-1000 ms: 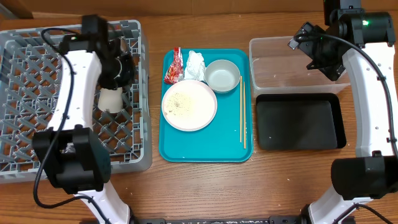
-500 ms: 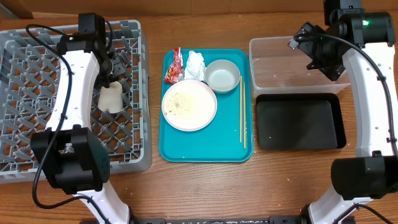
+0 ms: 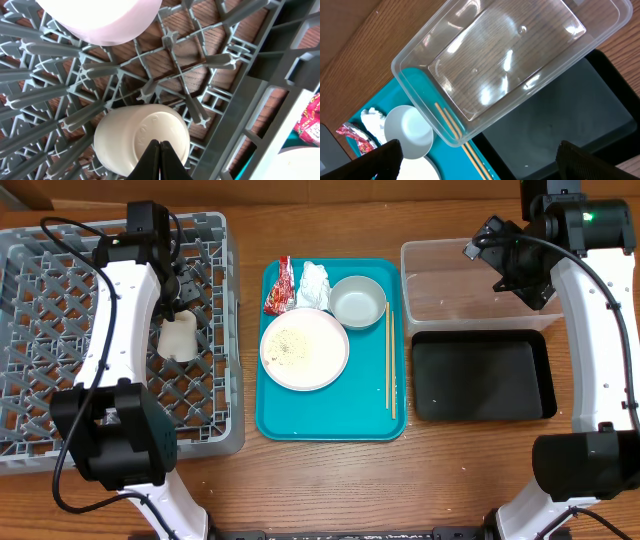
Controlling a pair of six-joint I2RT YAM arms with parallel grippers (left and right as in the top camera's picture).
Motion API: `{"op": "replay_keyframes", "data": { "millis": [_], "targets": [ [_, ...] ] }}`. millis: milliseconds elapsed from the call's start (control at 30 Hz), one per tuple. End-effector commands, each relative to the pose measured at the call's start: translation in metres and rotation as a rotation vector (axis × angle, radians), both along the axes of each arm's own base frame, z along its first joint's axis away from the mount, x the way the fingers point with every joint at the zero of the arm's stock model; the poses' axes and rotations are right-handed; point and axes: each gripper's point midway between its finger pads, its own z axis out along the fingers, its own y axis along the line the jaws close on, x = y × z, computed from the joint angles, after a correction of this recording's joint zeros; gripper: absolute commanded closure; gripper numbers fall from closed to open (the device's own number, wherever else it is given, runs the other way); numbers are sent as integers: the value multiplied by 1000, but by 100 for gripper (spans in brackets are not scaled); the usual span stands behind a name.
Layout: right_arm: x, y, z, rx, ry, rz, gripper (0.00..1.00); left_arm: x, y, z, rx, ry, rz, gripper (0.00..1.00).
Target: Sort waste into correct bins and load items into the dishwasher
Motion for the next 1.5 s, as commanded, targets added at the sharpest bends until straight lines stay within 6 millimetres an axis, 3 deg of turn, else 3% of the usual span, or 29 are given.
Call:
{"op": "replay_keyframes", "data": {
  "millis": [0, 467, 700, 1033, 1233, 1467],
  "targets": [
    [2, -3, 8, -10, -26, -2, 0, 0, 3, -3, 10, 17, 14, 96],
    [2, -3, 8, -10, -26, -2, 0, -9, 1, -27, 2, 53, 13, 96],
    [2, -2, 8, -10, -26, -2, 0, -17, 2, -29, 3, 86, 14, 96],
    [2, -2, 8, -10, -26, -2, 0, -32, 5, 3, 26, 144, 20, 96],
    [2, -2, 8, -10, -26, -2, 0, -46, 5, 7, 28, 198, 21, 96],
    [2, -2, 8, -10, -26, -2, 0, -32, -1, 7, -9, 139, 13, 96]
  ]
}}
